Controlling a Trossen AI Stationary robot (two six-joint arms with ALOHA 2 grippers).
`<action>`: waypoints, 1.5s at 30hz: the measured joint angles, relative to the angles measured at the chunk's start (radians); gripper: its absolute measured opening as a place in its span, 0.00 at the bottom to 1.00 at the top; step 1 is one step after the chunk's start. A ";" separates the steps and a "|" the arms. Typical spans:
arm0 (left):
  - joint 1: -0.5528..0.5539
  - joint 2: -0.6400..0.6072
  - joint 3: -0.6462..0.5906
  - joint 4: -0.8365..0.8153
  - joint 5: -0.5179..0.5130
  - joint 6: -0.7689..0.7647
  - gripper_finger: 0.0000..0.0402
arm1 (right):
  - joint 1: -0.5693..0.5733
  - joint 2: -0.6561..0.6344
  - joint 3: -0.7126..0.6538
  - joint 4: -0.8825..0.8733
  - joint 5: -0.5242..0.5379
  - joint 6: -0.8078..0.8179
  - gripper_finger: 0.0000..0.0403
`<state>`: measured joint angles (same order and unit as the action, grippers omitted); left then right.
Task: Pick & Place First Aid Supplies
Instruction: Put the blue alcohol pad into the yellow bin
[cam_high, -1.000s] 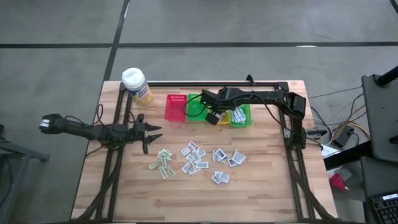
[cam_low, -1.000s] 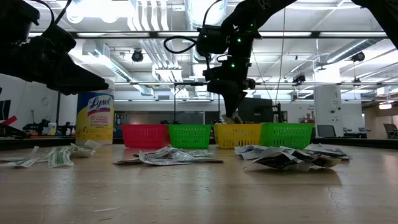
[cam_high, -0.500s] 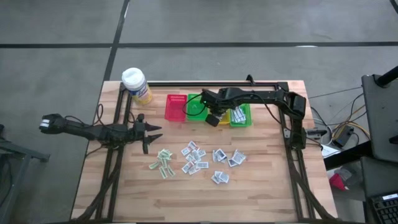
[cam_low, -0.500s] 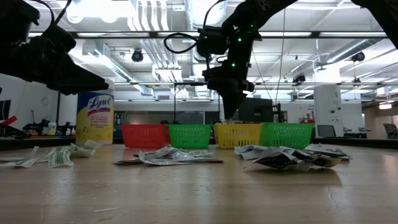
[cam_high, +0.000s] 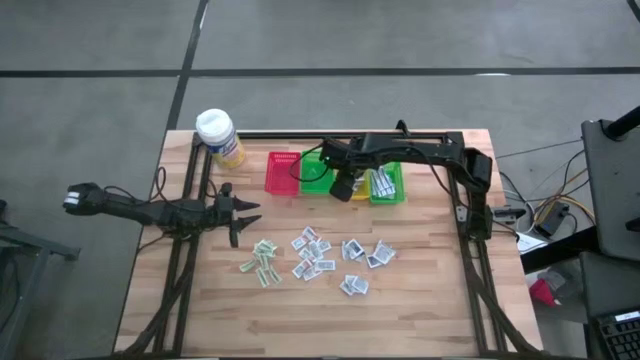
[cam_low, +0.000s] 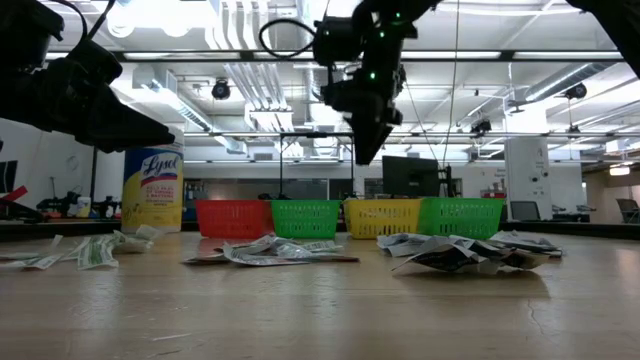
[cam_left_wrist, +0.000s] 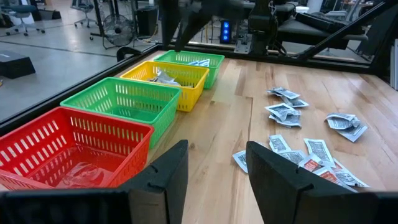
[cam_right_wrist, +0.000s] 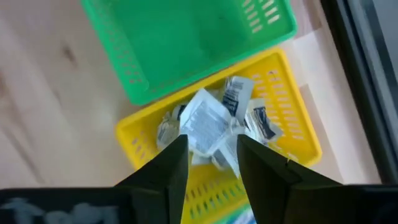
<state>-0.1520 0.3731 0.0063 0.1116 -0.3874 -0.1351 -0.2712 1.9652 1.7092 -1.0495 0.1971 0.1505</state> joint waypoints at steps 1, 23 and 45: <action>0.000 0.000 0.000 0.000 0.000 0.000 0.39 | 0.007 0.000 0.020 -0.034 0.000 0.003 0.34; 0.000 0.000 0.000 0.000 0.000 0.000 0.39 | 0.289 -0.001 0.078 -0.307 -0.460 0.232 0.31; 0.000 0.000 0.000 0.000 0.000 0.000 0.39 | 0.475 0.000 -0.120 -0.090 -0.457 0.164 0.40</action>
<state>-0.1520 0.3733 0.0063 0.1116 -0.3874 -0.1349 0.2038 1.9648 1.5896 -1.1397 -0.2598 0.3149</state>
